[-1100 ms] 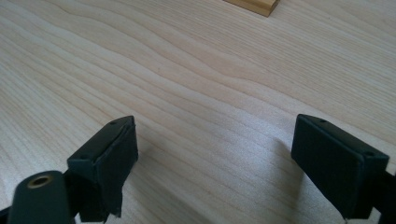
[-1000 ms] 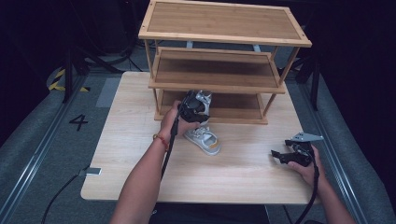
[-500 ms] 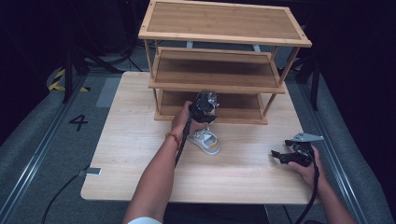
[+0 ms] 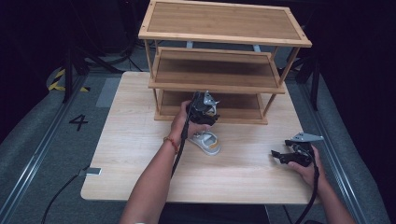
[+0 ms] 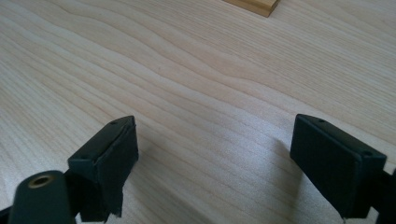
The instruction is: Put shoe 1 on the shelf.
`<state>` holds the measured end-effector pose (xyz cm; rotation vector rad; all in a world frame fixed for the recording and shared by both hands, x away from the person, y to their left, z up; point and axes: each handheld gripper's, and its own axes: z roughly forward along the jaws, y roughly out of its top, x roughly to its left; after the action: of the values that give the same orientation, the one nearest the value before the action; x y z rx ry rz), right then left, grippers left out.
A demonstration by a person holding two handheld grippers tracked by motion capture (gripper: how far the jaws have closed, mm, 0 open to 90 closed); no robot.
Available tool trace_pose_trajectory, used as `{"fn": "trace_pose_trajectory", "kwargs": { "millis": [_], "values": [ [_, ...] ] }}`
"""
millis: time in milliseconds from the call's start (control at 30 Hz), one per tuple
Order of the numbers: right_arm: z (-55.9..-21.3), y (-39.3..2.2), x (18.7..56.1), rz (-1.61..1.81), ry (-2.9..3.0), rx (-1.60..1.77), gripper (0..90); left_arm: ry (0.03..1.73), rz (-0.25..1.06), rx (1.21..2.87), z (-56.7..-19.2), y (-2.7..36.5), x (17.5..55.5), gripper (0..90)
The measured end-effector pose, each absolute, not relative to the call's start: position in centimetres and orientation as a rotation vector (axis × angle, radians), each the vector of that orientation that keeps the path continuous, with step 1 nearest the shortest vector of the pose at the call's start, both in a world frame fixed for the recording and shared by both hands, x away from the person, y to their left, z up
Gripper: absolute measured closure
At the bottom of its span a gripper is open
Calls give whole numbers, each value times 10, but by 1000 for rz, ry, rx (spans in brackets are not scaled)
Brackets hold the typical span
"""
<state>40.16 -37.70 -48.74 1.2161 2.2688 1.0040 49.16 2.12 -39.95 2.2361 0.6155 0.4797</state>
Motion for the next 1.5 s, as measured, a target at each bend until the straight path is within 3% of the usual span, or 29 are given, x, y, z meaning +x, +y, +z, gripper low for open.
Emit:
{"fn": "trace_pose_trajectory", "kwargs": {
  "millis": [400, 733, 933, 1133, 1200, 1300, 1433, 1500],
  "values": [
    [-487, -377, 402, 1004, 2269, 1216, 154, 762, 413, 2197, -424, 45, 499, 370],
    [-487, -377, 402, 1005, 2269, 1216, 155, 835, 377, 2203, -447, 32, 520, 169],
    [-487, -377, 402, 1004, 2269, 1216, 154, 882, 425, 2163, -449, 26, 524, 178],
    [-487, -377, 402, 1005, 2269, 1216, 154, 928, 600, 2166, -448, 25, 536, 243],
    [-487, -377, 402, 1004, 2269, 1216, 154, 861, 555, 2211, -447, 26, 542, 252],
    [-487, -377, 402, 1004, 2269, 1217, 154, 934, 535, 2191, -446, 25, 537, 254],
    [-487, -377, 402, 1005, 2268, 1217, 154, 834, 549, 2218, -436, 40, 533, 277],
    [-487, -377, 402, 1005, 2269, 1217, 154, 913, 499, 2136, -434, 46, 522, 273]
  ]
}}
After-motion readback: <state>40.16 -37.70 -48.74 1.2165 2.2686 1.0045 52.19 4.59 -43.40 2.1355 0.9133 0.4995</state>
